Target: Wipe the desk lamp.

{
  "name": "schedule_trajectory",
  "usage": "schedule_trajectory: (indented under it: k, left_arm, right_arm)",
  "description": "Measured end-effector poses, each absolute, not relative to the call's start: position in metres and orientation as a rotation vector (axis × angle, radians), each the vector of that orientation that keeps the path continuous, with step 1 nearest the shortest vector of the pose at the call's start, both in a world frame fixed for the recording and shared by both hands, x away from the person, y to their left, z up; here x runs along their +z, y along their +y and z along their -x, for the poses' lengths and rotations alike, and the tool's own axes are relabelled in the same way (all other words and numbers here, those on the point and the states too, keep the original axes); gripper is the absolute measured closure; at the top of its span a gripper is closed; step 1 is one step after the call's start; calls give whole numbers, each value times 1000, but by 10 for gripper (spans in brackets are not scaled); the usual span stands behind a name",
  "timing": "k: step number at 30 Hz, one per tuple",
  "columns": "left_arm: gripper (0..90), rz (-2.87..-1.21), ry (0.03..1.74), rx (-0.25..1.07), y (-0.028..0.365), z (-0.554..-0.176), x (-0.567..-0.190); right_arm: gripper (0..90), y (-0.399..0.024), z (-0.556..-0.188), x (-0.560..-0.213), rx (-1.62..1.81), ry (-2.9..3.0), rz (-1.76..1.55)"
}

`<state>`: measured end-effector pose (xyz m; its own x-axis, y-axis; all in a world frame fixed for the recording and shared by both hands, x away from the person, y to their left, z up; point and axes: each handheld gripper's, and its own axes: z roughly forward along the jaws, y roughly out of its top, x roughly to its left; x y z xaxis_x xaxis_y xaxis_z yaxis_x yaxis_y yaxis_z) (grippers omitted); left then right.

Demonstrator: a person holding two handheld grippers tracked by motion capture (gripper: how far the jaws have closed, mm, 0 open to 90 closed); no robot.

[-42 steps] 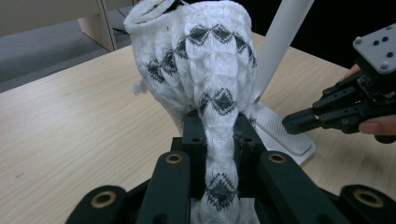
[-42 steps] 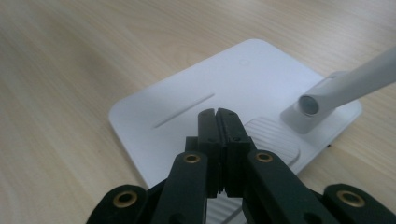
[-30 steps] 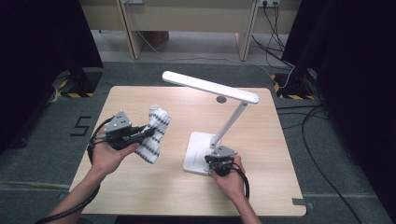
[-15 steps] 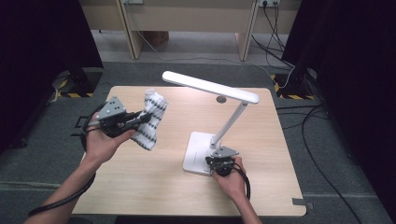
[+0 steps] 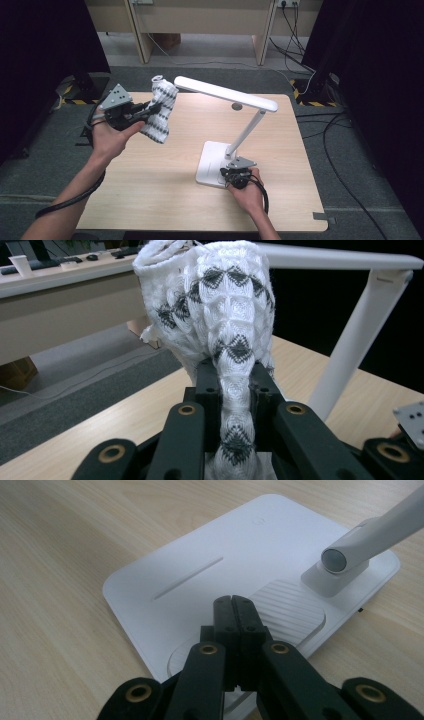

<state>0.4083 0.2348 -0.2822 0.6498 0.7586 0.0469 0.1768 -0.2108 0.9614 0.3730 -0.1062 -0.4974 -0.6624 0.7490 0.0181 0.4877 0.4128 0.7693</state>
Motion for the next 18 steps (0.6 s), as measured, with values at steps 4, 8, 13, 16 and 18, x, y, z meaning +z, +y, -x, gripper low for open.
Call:
schedule_trajectory:
  k: [4,8,13,16,18]
  left_arm:
    - [792,-1725,762,651,232,-413,-276]
    - [792,-1722,762,663,230,-418,-271]
    - [792,-1693,771,681,233,-419,-263]
    - [792,-1682,784,685,234,-419,-258]
    - [792,-1684,777,691,233,-420,-255]
  right_arm:
    - [900,-106,-373,-498,1120,2339,-1068]
    - [900,-105,-373,-498,1112,2339,-1066]
    - [900,-105,-374,-498,1120,2341,-1066]
    - [900,-105,-374,-498,1121,2344,-1067]
    - [900,-105,-374,-498,1117,2346,-1068]
